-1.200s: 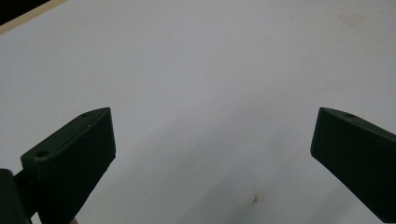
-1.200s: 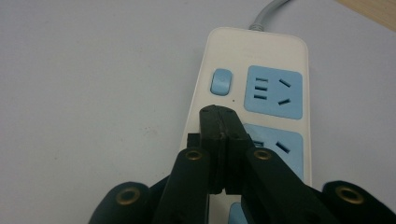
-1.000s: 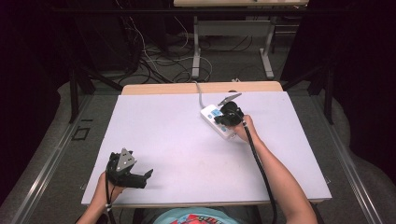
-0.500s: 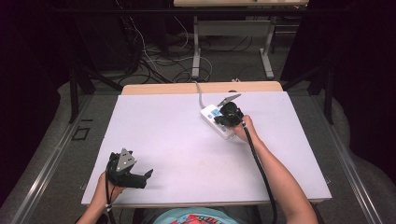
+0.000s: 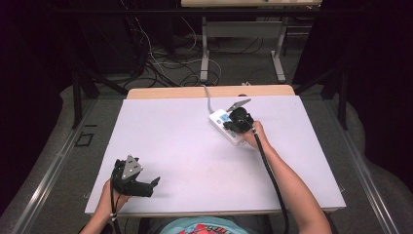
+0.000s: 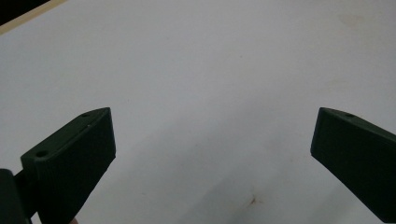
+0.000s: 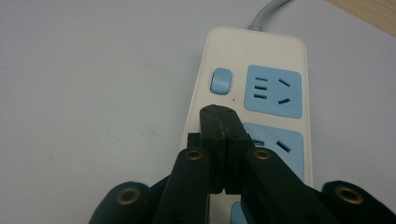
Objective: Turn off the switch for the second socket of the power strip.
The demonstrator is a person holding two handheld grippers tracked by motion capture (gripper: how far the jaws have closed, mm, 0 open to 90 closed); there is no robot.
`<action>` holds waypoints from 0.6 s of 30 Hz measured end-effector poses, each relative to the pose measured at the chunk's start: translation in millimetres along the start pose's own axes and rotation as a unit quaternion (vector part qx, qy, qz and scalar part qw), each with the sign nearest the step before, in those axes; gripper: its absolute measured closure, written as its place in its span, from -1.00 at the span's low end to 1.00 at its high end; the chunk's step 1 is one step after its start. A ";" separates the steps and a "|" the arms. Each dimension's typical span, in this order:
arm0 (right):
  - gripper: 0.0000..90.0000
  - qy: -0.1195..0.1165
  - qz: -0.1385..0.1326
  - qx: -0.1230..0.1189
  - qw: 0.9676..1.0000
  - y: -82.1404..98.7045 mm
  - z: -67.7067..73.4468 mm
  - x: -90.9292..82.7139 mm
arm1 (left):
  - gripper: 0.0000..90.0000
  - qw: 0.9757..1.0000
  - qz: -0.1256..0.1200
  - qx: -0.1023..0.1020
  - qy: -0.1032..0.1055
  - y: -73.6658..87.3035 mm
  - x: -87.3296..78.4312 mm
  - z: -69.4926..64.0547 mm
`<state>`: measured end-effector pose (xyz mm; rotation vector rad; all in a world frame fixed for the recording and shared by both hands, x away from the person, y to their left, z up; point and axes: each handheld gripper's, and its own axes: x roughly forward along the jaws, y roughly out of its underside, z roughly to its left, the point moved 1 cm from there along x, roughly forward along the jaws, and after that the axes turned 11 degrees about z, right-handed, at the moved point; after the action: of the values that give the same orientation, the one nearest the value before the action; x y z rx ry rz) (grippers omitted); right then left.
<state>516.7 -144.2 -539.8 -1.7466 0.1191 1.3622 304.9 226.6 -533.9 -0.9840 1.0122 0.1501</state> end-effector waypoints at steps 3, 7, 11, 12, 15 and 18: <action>1.00 -0.010 0.000 0.007 1.000 0.6 -0.9 0.2 | -1.00 1.000 0.001 0.003 -0.002 -0.2 -0.2 0.3; 1.00 -0.007 -0.013 0.006 1.000 0.6 -0.5 1.9 | -1.00 1.000 0.000 0.000 0.002 0.0 -0.6 -0.1; 1.00 -0.006 -0.002 0.006 1.000 0.5 -0.8 0.5 | -1.00 1.000 0.001 -0.001 0.002 0.1 -0.7 0.4; 1.00 -0.006 -0.002 0.006 1.000 0.5 -0.8 0.5 | -1.00 1.000 0.001 -0.001 0.002 0.0 -0.7 0.3; 1.00 -0.006 -0.002 0.005 1.000 0.6 -0.9 0.7 | -1.00 1.000 0.001 0.001 0.001 -0.3 -0.2 0.0; 1.00 -0.007 -0.002 0.007 1.000 0.6 -0.9 0.7 | -1.00 1.000 0.001 0.002 0.001 -0.4 -0.1 -0.2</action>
<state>517.3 -144.9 -540.8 -1.7237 0.1176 1.3674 304.9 226.2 -533.6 -0.9805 1.0141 0.1487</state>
